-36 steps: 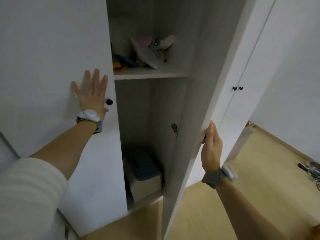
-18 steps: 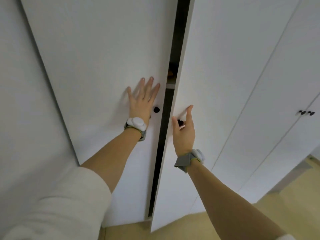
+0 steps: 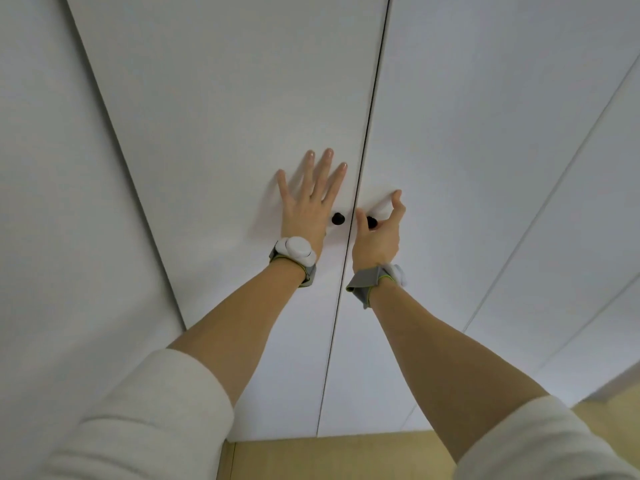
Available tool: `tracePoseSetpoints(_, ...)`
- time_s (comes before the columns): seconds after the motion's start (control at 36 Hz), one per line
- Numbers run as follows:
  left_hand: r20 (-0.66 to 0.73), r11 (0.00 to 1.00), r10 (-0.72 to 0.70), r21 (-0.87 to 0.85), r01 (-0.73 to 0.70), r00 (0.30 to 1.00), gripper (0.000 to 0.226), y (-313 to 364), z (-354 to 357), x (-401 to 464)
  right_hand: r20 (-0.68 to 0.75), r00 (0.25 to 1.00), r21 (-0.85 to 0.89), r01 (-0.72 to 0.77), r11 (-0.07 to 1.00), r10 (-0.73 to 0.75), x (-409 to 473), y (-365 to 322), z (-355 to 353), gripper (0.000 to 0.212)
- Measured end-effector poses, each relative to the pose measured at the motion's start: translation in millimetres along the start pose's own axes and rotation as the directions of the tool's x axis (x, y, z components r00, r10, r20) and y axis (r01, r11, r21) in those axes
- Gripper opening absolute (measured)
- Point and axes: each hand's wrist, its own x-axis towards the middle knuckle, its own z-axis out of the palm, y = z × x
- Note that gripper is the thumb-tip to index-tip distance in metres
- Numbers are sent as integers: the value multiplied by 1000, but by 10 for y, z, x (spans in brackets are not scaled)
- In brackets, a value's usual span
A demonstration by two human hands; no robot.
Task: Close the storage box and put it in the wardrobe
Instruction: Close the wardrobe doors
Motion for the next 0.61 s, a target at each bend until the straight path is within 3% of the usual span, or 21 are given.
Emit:
tracePoseSetpoints(0.42,-4,1000,0,-11,0,1000,132,37,-19,6,59,998,-63,29,998,-26,58,-29,-97,77)
tracePoseSetpoints(0.61,-18,988,3,-153,-6,1000,124,12,10,17,145,986,-125,99,987,-80,10,-86,-389,68)
